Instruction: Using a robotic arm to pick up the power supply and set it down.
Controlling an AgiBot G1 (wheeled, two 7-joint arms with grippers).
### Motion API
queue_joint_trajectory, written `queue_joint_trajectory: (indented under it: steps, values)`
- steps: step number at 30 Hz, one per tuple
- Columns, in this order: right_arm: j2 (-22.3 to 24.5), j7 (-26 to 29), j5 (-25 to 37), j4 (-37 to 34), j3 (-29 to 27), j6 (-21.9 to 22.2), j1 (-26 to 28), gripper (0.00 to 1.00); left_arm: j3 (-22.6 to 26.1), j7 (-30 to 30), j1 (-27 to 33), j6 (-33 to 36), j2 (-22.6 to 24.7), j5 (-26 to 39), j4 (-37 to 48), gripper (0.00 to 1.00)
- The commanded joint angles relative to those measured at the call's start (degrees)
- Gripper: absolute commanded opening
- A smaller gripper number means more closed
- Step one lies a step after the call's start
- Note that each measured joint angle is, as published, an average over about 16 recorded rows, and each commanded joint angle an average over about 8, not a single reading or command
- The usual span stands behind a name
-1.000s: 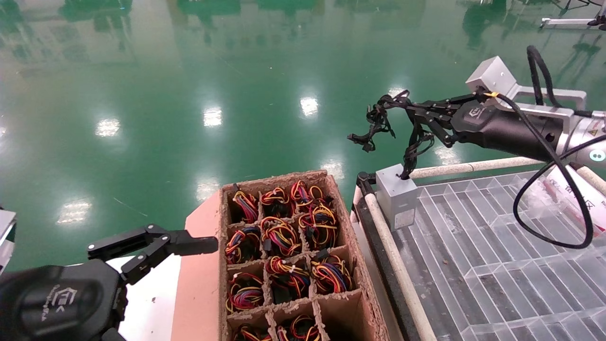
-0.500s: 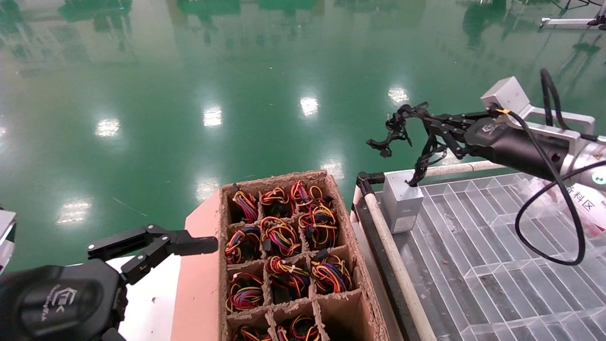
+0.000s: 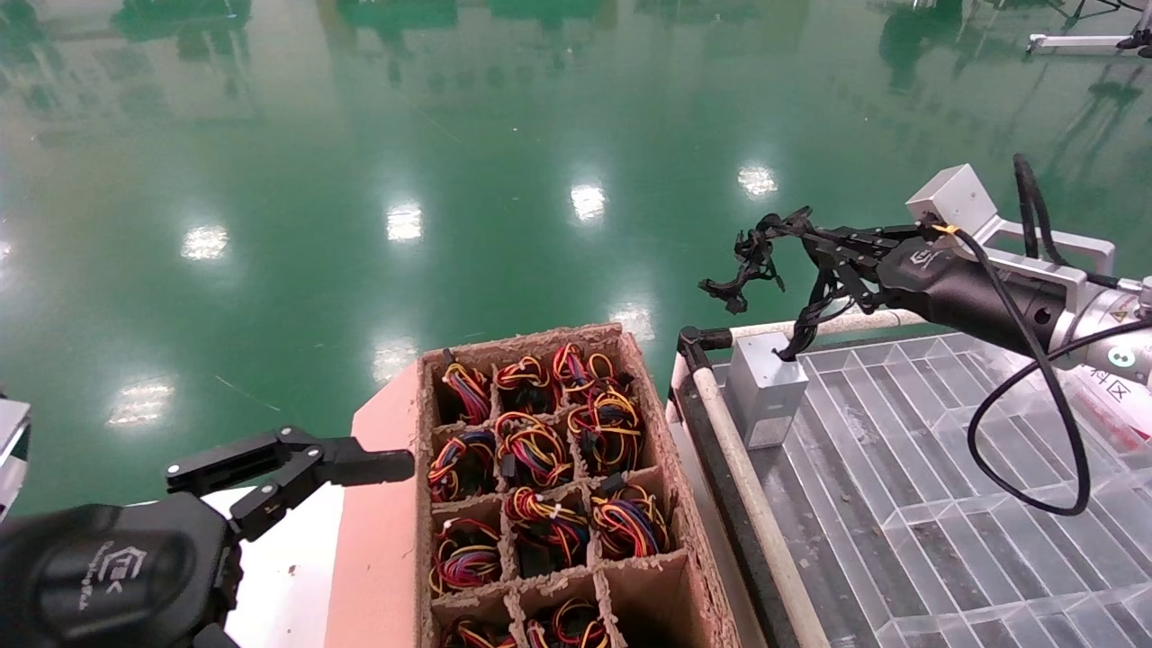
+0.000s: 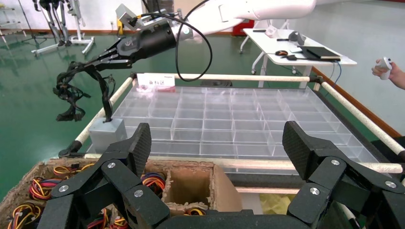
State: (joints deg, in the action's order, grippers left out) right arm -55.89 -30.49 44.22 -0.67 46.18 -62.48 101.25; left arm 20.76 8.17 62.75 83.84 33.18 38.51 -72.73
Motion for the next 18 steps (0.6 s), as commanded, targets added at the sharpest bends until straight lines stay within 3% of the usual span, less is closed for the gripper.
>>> queue_joint_trajectory:
  steps: [1,18]
  values:
    - [0.0,-0.1,-0.1,0.0,0.0,0.1,-0.1,1.0,0.0,0.0,0.0,0.0,0.0,0.0,0.0,1.0]
    - [1.0,2.1,0.0,3.5,-1.3,-1.3,-1.7,1.0,0.0,0.0,0.0,0.0,0.0,0.0,0.0,1.0]
